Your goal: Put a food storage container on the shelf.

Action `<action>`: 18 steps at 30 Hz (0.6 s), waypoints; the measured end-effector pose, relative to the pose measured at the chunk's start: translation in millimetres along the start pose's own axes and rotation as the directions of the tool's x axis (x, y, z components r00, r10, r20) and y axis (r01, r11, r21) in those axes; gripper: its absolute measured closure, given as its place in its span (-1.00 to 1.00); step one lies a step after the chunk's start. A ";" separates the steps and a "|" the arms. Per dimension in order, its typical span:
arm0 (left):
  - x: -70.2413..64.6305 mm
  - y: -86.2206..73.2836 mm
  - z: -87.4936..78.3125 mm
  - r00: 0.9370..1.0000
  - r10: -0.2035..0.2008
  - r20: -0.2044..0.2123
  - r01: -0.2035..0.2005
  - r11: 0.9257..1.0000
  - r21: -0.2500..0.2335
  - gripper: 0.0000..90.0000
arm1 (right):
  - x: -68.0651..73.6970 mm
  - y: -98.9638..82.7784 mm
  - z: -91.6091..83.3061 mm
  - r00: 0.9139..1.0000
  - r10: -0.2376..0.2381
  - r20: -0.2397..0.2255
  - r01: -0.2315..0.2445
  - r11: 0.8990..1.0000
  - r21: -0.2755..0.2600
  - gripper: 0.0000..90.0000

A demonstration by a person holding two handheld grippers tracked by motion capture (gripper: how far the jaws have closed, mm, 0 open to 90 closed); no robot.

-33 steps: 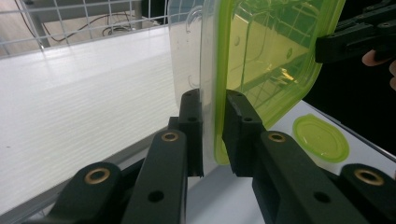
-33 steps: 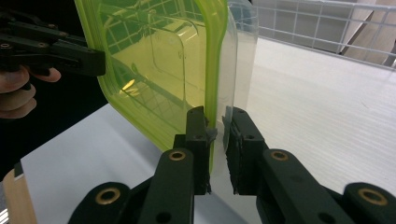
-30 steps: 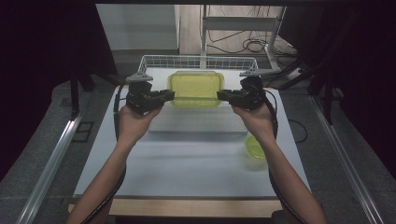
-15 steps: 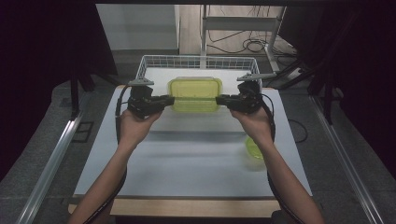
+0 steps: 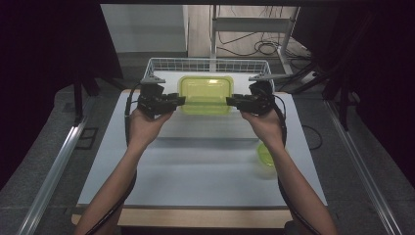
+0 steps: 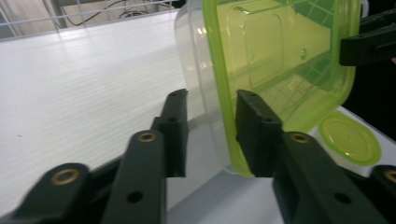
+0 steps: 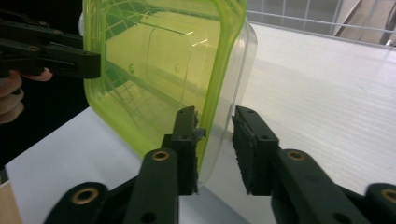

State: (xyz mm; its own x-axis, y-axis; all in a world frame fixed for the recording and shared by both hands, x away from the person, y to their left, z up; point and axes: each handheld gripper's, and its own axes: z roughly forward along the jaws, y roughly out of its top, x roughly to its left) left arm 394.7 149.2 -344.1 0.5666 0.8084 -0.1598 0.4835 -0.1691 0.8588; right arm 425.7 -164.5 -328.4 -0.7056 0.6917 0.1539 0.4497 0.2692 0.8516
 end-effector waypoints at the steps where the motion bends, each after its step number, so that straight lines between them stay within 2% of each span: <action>1: 0.7 0.5 0.2 1.000 0.000 -0.007 0.000 1.000 0.003 0.35 | 0.1 0.1 0.5 1.000 -0.002 0.010 0.002 1.000 -0.001 0.42; 2: 1.5 1.1 0.4 1.000 -0.005 -0.014 0.005 1.000 0.005 0.19 | 0.2 0.5 1.5 1.000 -0.011 0.026 0.011 1.000 -0.005 0.37; 5: 3.9 3.3 0.8 0.999 -0.016 -0.029 0.016 1.000 0.009 0.08 | 1.1 1.6 2.4 0.999 -0.017 0.041 0.017 1.000 -0.009 0.33; 8: 4.4 5.8 1.1 0.999 -0.014 -0.043 0.015 1.000 0.003 0.04 | 2.4 4.2 3.1 0.997 -0.029 0.071 0.031 0.999 -0.020 0.28; 12: 5.3 10.5 2.2 0.998 -0.013 -0.054 0.013 1.000 0.000 0.01 | 0.7 8.5 4.3 0.996 -0.022 0.088 0.025 0.999 -0.030 0.24; 18: 4.9 20.0 5.8 0.996 0.004 -0.094 -0.004 1.000 0.004 0.02 | -0.9 15.7 6.9 0.993 -0.025 0.112 0.030 0.999 -0.040 0.22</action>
State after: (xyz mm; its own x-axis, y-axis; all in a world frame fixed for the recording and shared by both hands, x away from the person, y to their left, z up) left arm 411.0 146.6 -330.5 0.5033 0.8571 -0.1095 0.4839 -0.1747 0.8575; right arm 437.1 -156.3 -318.6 -0.6508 0.7555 0.0754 0.4060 0.2624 0.8754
